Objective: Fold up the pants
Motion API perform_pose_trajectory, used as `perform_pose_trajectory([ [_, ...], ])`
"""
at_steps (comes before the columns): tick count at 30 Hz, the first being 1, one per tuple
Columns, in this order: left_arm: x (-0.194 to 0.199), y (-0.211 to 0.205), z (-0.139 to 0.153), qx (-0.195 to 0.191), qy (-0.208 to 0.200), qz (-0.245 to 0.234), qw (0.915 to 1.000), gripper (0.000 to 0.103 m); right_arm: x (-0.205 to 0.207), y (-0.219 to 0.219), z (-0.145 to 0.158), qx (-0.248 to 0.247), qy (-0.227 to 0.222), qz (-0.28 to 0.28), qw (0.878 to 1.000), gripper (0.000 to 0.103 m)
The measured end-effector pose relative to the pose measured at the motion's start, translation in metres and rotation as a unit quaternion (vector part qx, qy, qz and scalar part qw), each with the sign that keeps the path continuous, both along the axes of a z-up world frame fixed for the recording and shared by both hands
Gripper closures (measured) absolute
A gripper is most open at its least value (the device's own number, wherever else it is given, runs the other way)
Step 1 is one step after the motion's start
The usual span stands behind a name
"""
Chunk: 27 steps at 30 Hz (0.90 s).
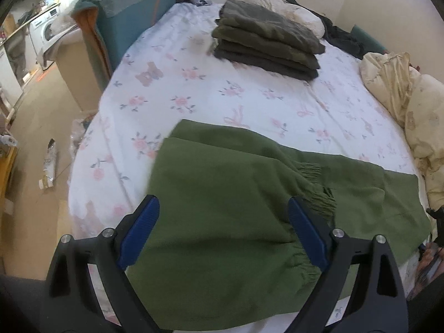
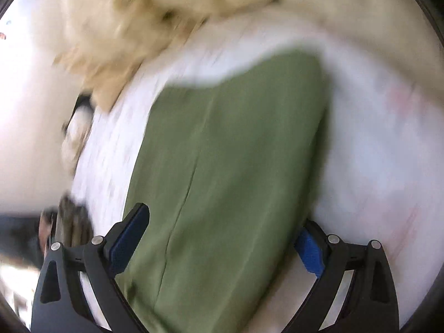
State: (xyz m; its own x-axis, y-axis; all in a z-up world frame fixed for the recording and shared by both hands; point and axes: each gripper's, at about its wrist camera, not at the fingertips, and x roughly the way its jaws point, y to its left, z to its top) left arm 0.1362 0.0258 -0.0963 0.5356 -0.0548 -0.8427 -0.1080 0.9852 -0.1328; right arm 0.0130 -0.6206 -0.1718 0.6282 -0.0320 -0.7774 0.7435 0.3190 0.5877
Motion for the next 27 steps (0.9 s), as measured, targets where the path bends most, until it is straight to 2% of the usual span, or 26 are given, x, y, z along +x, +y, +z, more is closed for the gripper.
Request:
perform_pose_trajectory([
  [3, -0.002, 0.006, 0.003, -0.003, -0.004, 0.005, 1.0, 0.012, 0.005, -0.033, -0.007, 0.016, -0.006, -0.034, 0.999, 0.005],
  [5, -0.004, 0.009, 0.006, -0.003, -0.009, 0.005, 0.9999, 0.012, 0.014, -0.038, -0.005, 0.015, 0.001, -0.034, 0.999, 0.011],
  [6, -0.006, 0.01, 0.007, 0.0, -0.013, 0.005, 0.9999, 0.012, 0.015, -0.042, 0.003, -0.002, 0.004, -0.032, 0.999, 0.029],
  [7, -0.007, 0.011, 0.009, 0.002, -0.015, 0.007, 0.9999, 0.012, 0.019, -0.043, 0.01, -0.02, 0.01, -0.025, 0.999, 0.06],
  [9, -0.009, 0.017, 0.009, -0.014, -0.008, 0.013, 0.9998, 0.012, 0.02, -0.037, 0.02, -0.046, 0.011, -0.009, 0.999, 0.09],
  [11, -0.008, 0.026, 0.006, -0.057, 0.01, 0.028, 0.9979, 0.012, 0.017, -0.026, 0.039, -0.083, 0.001, 0.005, 0.997, 0.1],
  [12, -0.008, 0.031, 0.005, -0.077, 0.017, 0.038, 0.9962, 0.012, 0.027, -0.016, 0.051, -0.107, -0.004, 0.027, 0.994, 0.101],
  [14, -0.01, 0.037, 0.006, -0.085, 0.019, 0.049, 0.995, 0.012, 0.038, 0.006, 0.073, -0.138, -0.026, 0.07, 0.988, 0.101],
  [16, -0.013, 0.041, 0.008, -0.08, 0.016, 0.055, 0.9951, 0.011, 0.053, 0.036, 0.1, -0.165, -0.059, 0.13, 0.976, 0.101],
  [19, -0.017, 0.053, 0.008, -0.087, 0.017, 0.065, 0.994, 0.011, 0.075, 0.106, 0.144, -0.203, -0.102, 0.234, 0.945, 0.101],
  [21, -0.021, 0.064, 0.006, -0.088, 0.024, 0.077, 0.9929, 0.011, 0.082, 0.152, 0.168, -0.212, -0.135, 0.282, 0.926, 0.101],
  [22, -0.023, 0.071, 0.004, -0.091, 0.029, 0.087, 0.9916, 0.011, 0.084, 0.181, 0.181, -0.218, -0.153, 0.312, 0.912, 0.101],
  [24, -0.026, 0.08, 0.001, -0.106, 0.037, 0.105, 0.9882, 0.011, 0.083, 0.253, 0.2, -0.239, -0.186, 0.38, 0.874, 0.101],
  [25, -0.027, 0.084, 0.0, -0.113, 0.039, 0.11, 0.9866, 0.011, 0.08, 0.277, 0.203, -0.245, -0.193, 0.405, 0.859, 0.101],
  [27, -0.031, 0.088, 0.0, -0.119, 0.04, 0.113, 0.9856, 0.011, 0.071, 0.341, 0.195, -0.255, -0.201, 0.468, 0.822, 0.101],
])
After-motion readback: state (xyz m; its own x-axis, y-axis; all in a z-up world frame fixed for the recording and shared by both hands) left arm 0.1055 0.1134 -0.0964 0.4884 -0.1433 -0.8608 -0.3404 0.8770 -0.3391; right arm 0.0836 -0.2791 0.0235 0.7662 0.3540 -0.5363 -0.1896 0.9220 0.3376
